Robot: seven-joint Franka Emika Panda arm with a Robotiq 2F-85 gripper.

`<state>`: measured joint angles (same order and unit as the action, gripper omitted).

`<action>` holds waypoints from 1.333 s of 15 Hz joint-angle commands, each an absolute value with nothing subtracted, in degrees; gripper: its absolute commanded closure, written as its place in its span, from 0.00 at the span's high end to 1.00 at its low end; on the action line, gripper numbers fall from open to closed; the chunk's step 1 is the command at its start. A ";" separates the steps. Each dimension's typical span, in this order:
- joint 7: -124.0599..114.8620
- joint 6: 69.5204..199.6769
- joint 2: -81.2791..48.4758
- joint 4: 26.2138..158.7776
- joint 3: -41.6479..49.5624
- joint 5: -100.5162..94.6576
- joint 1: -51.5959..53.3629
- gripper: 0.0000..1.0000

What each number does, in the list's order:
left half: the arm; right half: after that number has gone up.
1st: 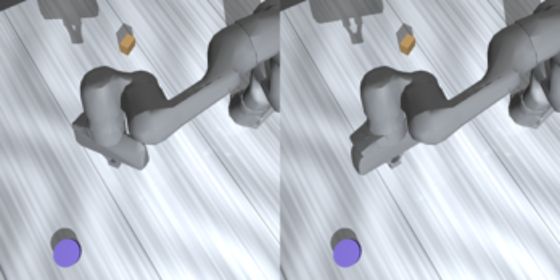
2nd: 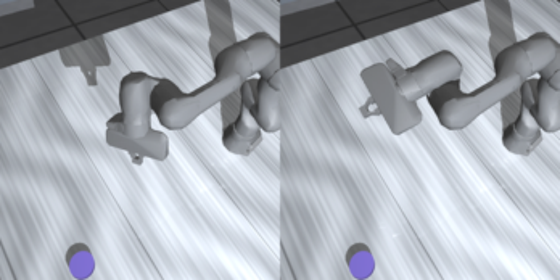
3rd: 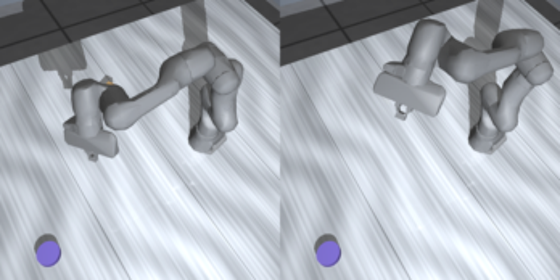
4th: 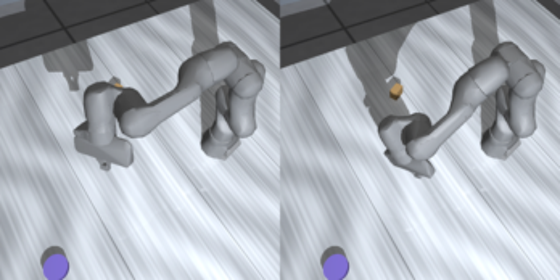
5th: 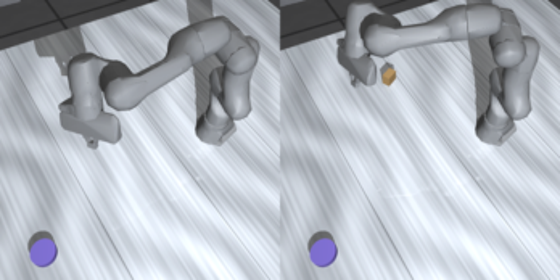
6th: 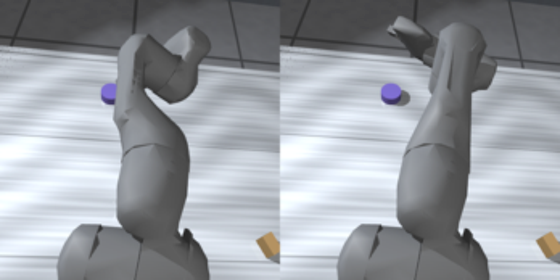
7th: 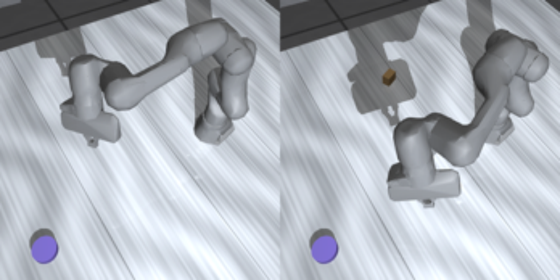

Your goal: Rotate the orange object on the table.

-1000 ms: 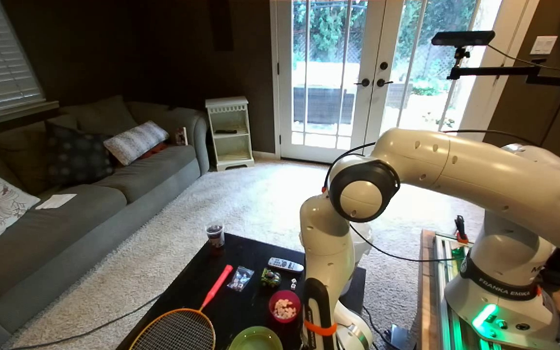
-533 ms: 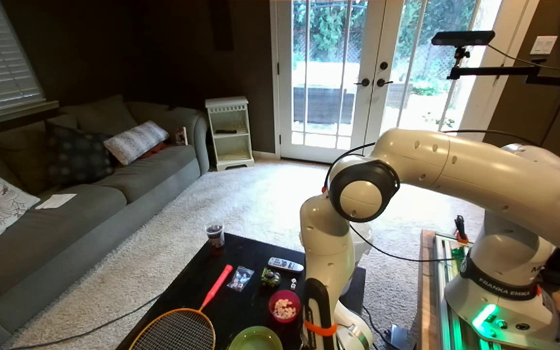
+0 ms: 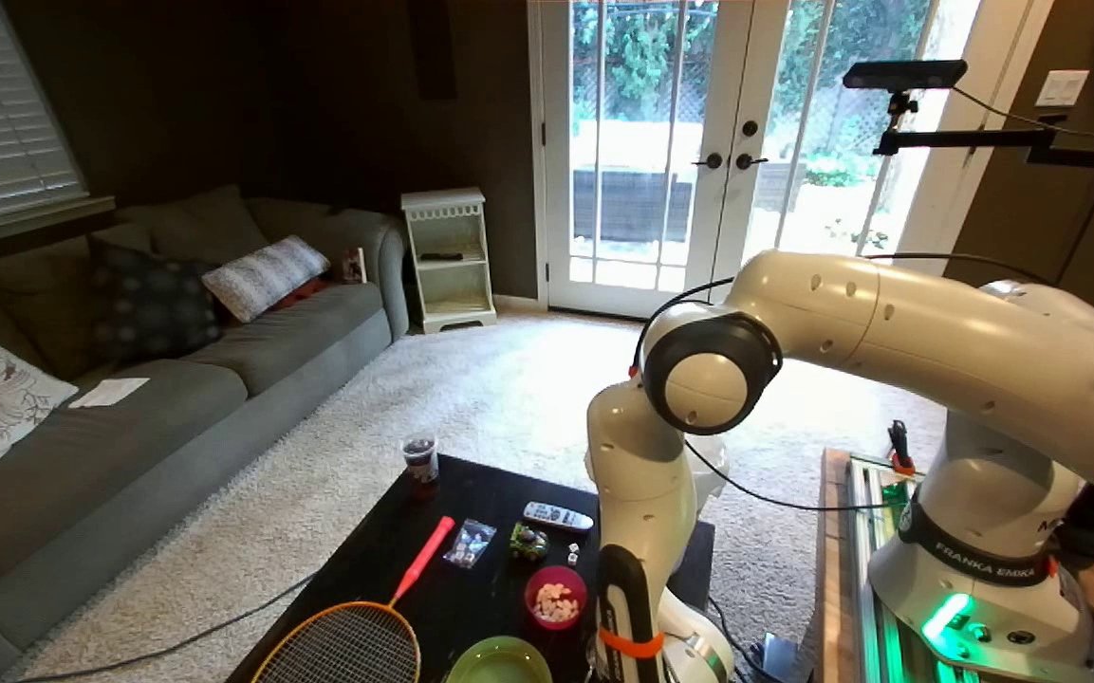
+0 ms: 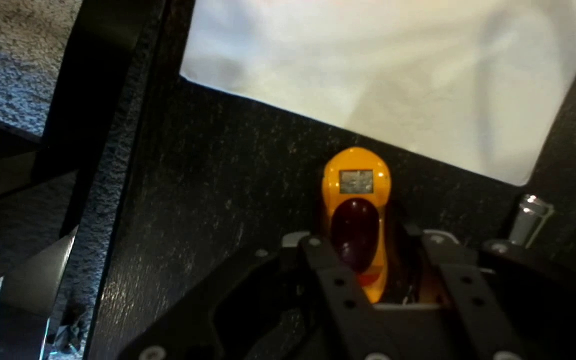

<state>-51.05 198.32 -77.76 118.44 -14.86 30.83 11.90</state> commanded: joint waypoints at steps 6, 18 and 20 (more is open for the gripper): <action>-39.48 197.48 -73.32 123.52 -11.57 29.21 15.99 0.08; -25.91 188.74 -69.29 125.05 -5.92 29.13 25.22 0.08; -25.44 187.52 -69.07 124.82 -4.25 28.95 27.88 0.08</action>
<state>-25.99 190.28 -70.87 123.91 -6.89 30.28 23.84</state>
